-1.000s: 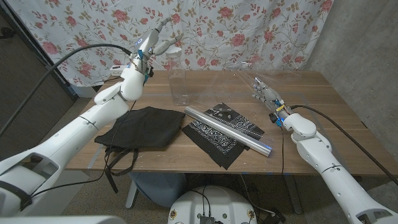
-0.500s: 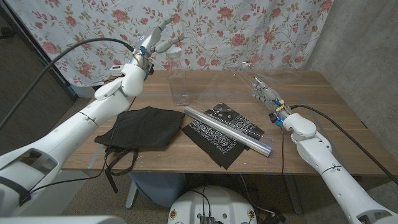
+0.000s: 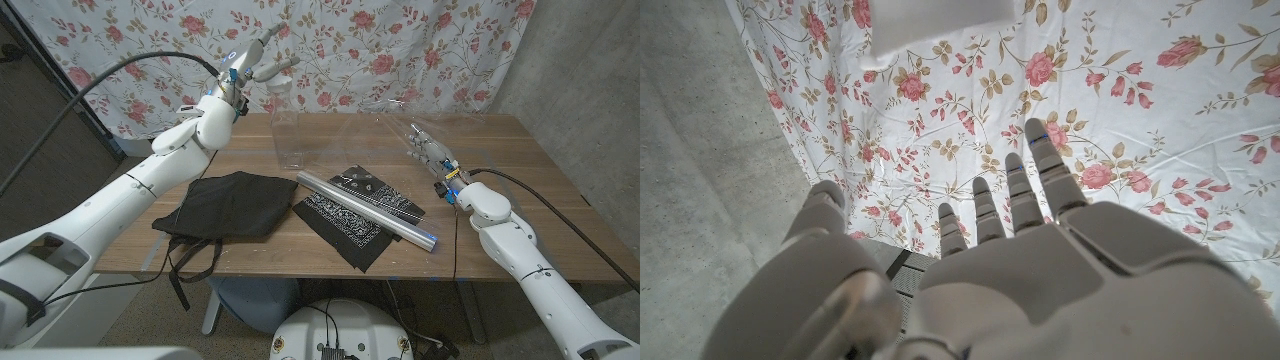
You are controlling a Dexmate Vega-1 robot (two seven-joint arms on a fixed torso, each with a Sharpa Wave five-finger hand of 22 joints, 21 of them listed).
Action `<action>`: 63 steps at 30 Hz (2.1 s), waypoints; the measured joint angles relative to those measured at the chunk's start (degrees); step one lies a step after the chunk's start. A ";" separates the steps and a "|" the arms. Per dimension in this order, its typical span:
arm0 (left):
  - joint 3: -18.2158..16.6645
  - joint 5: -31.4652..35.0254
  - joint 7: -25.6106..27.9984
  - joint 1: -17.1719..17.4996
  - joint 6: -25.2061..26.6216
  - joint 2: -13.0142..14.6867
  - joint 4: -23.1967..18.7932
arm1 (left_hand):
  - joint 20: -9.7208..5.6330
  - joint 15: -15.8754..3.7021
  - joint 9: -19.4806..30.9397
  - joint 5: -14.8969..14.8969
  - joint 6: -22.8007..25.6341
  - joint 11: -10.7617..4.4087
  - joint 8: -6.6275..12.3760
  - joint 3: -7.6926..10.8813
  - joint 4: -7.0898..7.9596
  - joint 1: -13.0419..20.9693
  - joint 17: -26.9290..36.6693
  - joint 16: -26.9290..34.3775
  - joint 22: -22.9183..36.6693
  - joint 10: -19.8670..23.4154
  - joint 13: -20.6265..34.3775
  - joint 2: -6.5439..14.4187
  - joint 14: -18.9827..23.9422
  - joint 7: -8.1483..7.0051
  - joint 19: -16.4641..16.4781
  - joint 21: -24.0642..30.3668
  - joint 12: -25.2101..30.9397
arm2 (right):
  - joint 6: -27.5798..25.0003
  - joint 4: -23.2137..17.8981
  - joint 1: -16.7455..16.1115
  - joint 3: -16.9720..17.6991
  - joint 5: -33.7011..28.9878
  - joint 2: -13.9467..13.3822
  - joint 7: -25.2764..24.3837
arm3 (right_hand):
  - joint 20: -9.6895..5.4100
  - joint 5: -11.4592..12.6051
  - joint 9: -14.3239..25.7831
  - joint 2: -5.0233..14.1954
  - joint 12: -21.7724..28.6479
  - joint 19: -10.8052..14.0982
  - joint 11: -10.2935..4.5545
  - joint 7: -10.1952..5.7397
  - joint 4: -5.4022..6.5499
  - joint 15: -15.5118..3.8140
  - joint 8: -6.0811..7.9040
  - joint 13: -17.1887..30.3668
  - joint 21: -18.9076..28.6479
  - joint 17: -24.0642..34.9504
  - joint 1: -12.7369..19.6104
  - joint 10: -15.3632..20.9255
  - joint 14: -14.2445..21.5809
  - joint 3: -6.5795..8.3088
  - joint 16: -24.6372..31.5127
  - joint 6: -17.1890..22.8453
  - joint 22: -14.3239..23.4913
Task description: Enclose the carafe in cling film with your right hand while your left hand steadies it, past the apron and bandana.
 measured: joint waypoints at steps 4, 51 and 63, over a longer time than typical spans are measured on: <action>0.42 0.49 -0.85 -0.73 0.95 0.42 -0.53 | 0.09 -0.16 0.00 0.00 0.00 0.59 0.00 -0.17 -0.17 0.05 0.00 0.00 -0.03 0.74 0.00 -0.06 0.27 0.00 0.09 0.00 0.21 | -0.08 -0.06 -0.01 0.01 0.07 -0.06 0.00 | 0.00 0.00 0.00 0.00 0.00 0.00 0.00 0.00 -0.17 -0.49 0.00 0.00 0.00 0.00 0.00 0.00 0.11 -0.17 0.00 0.00 0.00; 8.73 8.14 -22.16 -11.07 12.58 4.42 -5.16 | 0.19 3.03 0.16 0.00 -0.74 0.05 1.18 -1.30 0.04 6.22 0.00 -1.83 -0.46 -7.98 0.53 -1.45 -5.61 0.70 0.56 -2.40 -2.30 | -0.39 1.69 1.44 0.28 0.44 -0.29 0.84 | 0.00 0.00 0.00 0.60 0.00 0.01 -1.16 -0.60 -0.56 -0.79 0.00 -0.28 0.00 0.00 0.00 -0.33 -0.21 -0.07 0.00 0.62 0.00; 9.48 9.07 -27.65 -13.02 11.86 5.54 -5.58 | 0.19 3.16 0.15 0.00 -5.13 0.72 0.19 -2.16 0.58 6.51 0.00 -1.83 -0.40 -7.99 0.80 -1.74 -5.74 3.88 0.57 -2.63 -2.30 | -0.53 1.02 1.12 0.62 0.39 -0.68 0.83 | -0.01 0.00 0.00 0.60 0.00 0.01 -1.53 -0.60 -0.55 -0.78 0.00 -0.27 0.00 0.00 0.00 -0.31 -0.21 -0.08 0.00 0.62 0.00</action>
